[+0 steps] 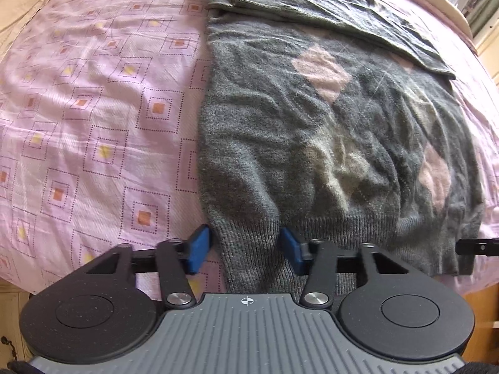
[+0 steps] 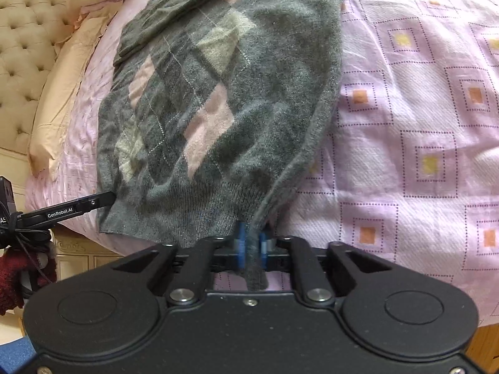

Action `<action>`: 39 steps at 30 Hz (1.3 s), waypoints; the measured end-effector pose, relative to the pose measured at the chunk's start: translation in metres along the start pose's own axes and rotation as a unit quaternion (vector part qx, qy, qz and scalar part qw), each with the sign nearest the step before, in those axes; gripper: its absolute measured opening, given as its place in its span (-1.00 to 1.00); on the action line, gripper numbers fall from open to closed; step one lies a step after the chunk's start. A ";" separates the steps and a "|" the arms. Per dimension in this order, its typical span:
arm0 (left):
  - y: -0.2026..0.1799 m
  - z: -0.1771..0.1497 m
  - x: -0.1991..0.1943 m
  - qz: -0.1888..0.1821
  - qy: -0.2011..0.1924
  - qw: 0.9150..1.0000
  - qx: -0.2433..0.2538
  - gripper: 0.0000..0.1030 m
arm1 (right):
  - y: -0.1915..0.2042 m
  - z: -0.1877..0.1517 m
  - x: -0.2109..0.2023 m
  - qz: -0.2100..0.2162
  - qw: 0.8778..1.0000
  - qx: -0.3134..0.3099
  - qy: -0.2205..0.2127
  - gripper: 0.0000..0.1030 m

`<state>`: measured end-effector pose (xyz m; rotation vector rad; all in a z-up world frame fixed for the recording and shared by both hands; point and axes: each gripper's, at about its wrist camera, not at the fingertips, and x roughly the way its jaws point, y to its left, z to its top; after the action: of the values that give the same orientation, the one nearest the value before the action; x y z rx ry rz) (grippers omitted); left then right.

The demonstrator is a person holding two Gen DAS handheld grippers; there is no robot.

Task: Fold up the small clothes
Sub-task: 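Grasp the ribbed hem with both tools, then lift the held hem with both tools and fold it toward the collar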

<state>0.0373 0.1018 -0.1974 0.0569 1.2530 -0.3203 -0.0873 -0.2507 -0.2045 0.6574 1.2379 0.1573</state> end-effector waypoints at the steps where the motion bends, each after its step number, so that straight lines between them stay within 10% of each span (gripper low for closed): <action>1: 0.001 0.001 -0.001 -0.003 0.001 1.000 -0.003 -0.67 | 0.001 0.001 -0.001 -0.002 1.000 -0.001 -0.002 -0.77; 12: 0.011 0.033 -0.051 -0.080 -0.037 0.995 -0.039 -0.90 | 0.027 0.035 -0.057 0.032 0.996 -0.020 -0.076 -0.78; 28: 0.020 0.229 -0.080 -0.119 -0.202 0.970 -0.063 -0.94 | 0.041 0.197 -0.087 0.024 0.971 0.023 -0.238 -0.78; 35: 0.016 0.276 -0.026 -0.118 -0.143 0.983 0.010 -0.85 | 0.039 0.247 -0.048 -0.018 0.978 0.032 -0.207 -0.78; 37: 0.008 0.269 -0.007 -0.105 -0.115 0.986 0.061 -0.32 | 0.036 0.246 -0.042 -0.026 0.979 0.043 -0.198 -0.78; 39: 0.002 0.258 0.011 -0.107 -0.091 0.984 0.109 -0.26 | 0.034 0.244 -0.037 -0.036 0.979 0.053 -0.195 -0.78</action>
<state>0.2788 0.0452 -0.1260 0.0784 1.0398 -0.6352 0.1298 -0.3327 -0.1142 0.6959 0.8929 -0.0955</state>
